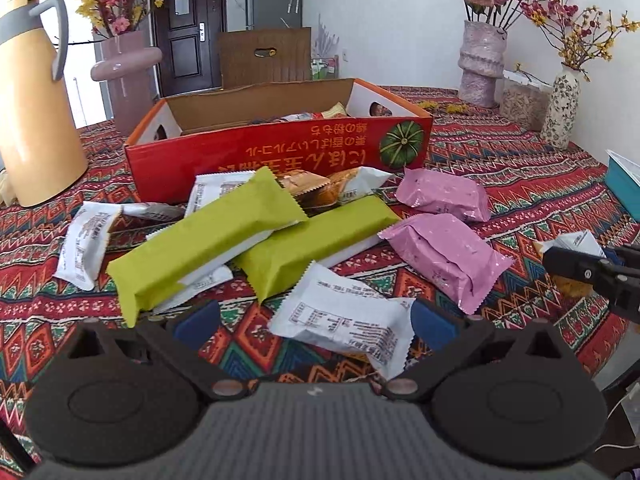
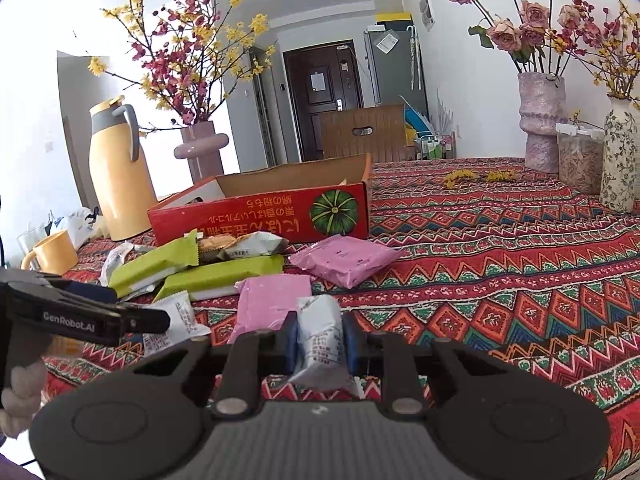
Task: Organize snacks
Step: 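Grasp a white packet with the right gripper while the left grasps another white packet, then carry both white packets over the red box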
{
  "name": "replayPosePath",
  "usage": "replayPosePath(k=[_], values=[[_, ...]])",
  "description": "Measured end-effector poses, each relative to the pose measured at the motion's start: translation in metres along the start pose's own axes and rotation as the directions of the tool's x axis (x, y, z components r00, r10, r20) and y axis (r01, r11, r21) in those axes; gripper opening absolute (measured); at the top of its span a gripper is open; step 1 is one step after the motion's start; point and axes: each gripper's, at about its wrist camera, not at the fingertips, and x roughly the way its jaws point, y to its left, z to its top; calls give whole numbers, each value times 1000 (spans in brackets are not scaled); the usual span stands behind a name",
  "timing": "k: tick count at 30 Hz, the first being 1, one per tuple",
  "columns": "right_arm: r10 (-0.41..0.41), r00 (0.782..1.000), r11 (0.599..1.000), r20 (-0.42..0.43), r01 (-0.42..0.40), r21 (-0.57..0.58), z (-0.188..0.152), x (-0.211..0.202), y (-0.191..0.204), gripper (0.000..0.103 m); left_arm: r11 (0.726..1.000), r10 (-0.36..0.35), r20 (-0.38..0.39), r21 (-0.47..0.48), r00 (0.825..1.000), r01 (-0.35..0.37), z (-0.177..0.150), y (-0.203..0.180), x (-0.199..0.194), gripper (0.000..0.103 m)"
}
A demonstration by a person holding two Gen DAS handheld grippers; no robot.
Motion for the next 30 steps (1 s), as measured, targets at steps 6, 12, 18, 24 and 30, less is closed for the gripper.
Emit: replayPosePath(k=[6, 12, 18, 24, 30], values=[[-4, 1000, 1000, 23, 3, 29, 4, 0, -10, 22, 999, -20, -37, 46, 999, 22, 2, -13, 17, 103], [0, 1000, 999, 15, 0, 44, 3, 5, -15, 22, 999, -31, -68, 29, 997, 33, 2, -11, 32, 100], [1, 1000, 999, 7, -1, 54, 2, 7, -17, 22, 997, -61, -45, 34, 997, 62, 2, -10, 25, 74], [3, 1000, 999, 4, -3, 53, 1, 7, -14, 22, 997, -55, -31, 49, 998, 56, -3, -12, 16, 60], [7, 1000, 999, 7, -7, 43, 1, 5, -8, 22, 998, -48, -23, 47, 999, 49, -6, -10, 12, 57]])
